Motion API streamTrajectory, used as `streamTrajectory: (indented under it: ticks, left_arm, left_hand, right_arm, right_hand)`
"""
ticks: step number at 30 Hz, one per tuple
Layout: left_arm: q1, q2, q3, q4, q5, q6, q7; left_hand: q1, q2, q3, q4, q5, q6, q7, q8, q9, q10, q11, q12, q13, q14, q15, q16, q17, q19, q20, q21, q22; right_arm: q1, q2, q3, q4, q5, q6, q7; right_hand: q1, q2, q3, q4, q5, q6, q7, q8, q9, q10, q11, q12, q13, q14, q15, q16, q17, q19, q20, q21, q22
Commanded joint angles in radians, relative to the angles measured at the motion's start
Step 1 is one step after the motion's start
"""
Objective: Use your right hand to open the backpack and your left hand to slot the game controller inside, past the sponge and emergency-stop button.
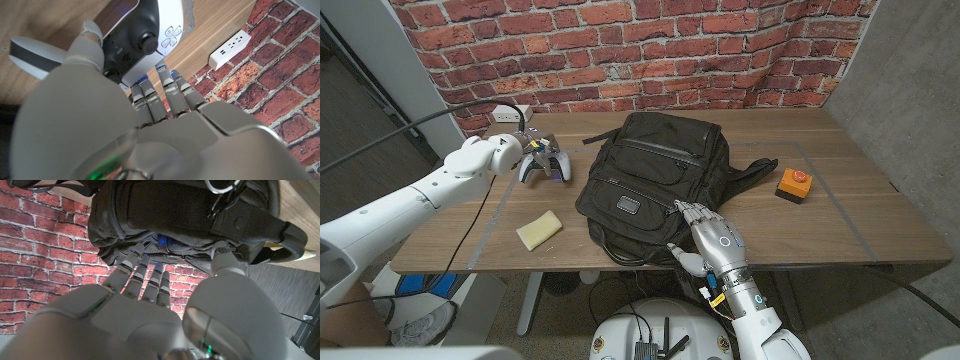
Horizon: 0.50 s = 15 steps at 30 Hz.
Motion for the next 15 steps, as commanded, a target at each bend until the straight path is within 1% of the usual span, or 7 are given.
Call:
streamTrajectory:
  ticks: [1,3,4,5,11,15]
  left_arm:
    - [0.014,0.006,-0.005,-0.023,-0.001,0.022,-0.004]
    - [0.018,0.007,-0.007,-0.027,-0.002,0.028,-0.005]
    - [0.019,0.008,-0.008,-0.029,-0.002,0.03,-0.006]
    - [0.02,0.009,-0.008,-0.03,-0.003,0.028,-0.005]
    - [0.029,0.01,-0.012,-0.034,-0.008,0.039,-0.001]
    - [0.033,0.01,-0.013,-0.034,-0.01,0.042,0.003]
  left_hand:
    - [0.07,0.116,0.002,0.007,0.006,0.106,-0.019,0.005,0.004,0.02,-0.009,0.007,0.005,0.045,-0.174,0.007,0.003,0.009,-0.155,-0.004,0.002]
    - [0.07,0.116,0.002,0.007,0.006,0.106,-0.02,0.004,0.004,0.02,-0.009,0.007,0.005,0.045,-0.174,0.006,0.003,0.009,-0.155,-0.004,0.002]
    - [0.07,0.116,0.002,0.007,0.006,0.105,-0.02,0.004,0.004,0.02,-0.009,0.007,0.005,0.045,-0.174,0.006,0.003,0.009,-0.155,-0.004,0.002]
    - [0.07,0.116,0.002,0.007,0.006,0.105,-0.02,0.004,0.004,0.02,-0.009,0.007,0.005,0.045,-0.174,0.006,0.003,0.009,-0.155,-0.004,0.002]
    - [0.071,0.116,0.002,0.007,0.006,0.106,-0.019,0.002,0.004,0.02,-0.009,0.007,0.005,0.046,-0.174,0.005,0.003,0.009,-0.155,-0.004,0.002]
    - [0.071,0.117,0.003,0.007,0.006,0.106,-0.019,0.002,0.004,0.019,-0.009,0.006,0.005,0.046,-0.174,0.005,0.003,0.009,-0.155,-0.004,0.002]
  right_arm:
    - [0.031,0.004,-0.009,0.039,0.015,0.009,-0.05]
    - [0.035,0.01,-0.01,0.052,0.02,0.013,-0.084]
    - [0.038,0.013,-0.011,0.056,0.023,0.015,-0.097]
    - [0.039,0.015,-0.012,0.06,0.024,0.014,-0.107]
    - [0.047,0.023,-0.016,0.07,0.051,0.021,-0.148]
    - [0.054,0.032,-0.022,0.077,0.066,0.023,-0.167]
  right_hand:
    - [0.015,-0.004,-0.004,0.001,0.005,0.005,0.0,0.002,0.004,0.004,-0.002,0.003,0.005,0.001,-0.078,0.002,0.005,-0.007,-0.033,-0.006,0.005]
    - [0.018,-0.002,-0.006,0.004,0.007,0.032,0.0,0.014,0.005,0.02,-0.004,0.01,0.006,0.012,-0.081,0.007,0.006,0.002,-0.036,-0.002,0.005]
    - [0.02,-0.002,-0.008,0.004,0.007,0.043,0.001,0.018,0.005,0.027,-0.001,0.013,0.007,0.02,-0.084,0.01,0.007,0.007,-0.036,0.0,0.005]
    - [0.023,-0.002,-0.01,0.005,0.007,0.058,0.001,0.025,0.005,0.038,-0.005,0.017,0.007,0.025,-0.088,0.013,0.008,0.009,-0.036,0.0,0.005]
    - [0.027,0.004,-0.012,0.008,0.008,0.085,0.005,0.035,0.005,0.056,-0.003,0.023,0.008,0.038,-0.086,0.019,0.011,0.019,-0.037,0.003,0.006]
    - [0.028,0.007,-0.014,0.01,0.007,0.09,0.005,0.036,0.005,0.064,-0.003,0.025,0.009,0.04,-0.089,0.021,0.012,0.023,-0.037,0.004,0.006]
